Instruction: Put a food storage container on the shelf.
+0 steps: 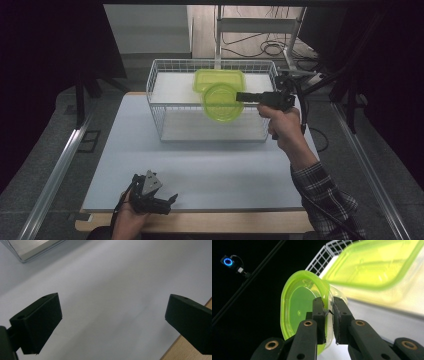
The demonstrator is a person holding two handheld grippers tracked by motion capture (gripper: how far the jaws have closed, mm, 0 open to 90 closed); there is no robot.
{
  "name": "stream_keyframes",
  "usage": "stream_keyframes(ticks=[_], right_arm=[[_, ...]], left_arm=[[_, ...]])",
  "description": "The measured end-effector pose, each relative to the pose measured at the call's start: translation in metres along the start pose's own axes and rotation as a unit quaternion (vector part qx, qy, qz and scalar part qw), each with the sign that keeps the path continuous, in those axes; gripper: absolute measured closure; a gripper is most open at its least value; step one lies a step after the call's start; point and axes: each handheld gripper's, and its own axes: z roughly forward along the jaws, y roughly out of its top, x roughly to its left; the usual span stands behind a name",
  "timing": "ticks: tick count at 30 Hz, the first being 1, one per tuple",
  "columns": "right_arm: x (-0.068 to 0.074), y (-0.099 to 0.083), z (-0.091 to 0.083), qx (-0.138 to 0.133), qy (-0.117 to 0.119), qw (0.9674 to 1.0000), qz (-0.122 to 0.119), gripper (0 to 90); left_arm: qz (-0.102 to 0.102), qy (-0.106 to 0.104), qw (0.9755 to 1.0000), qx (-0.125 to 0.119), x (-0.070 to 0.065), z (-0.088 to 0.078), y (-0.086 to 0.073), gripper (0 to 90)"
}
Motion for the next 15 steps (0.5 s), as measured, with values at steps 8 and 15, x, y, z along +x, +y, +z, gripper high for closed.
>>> stream_keyframes(ticks=[8,15], right_arm=[[0.009,0.030,0.006,-0.029,-0.023,0.9993,-0.007,81.1],[0.010,0.052,0.018,-0.046,-0.057,0.9972,-0.013,81.1]], left_arm=[[0.001,0.000,1.0000,0.000,0.000,0.000,0.000,0.6],[0.000,-0.002,1.0000,-0.001,0.001,-0.001,0.000,0.6]])
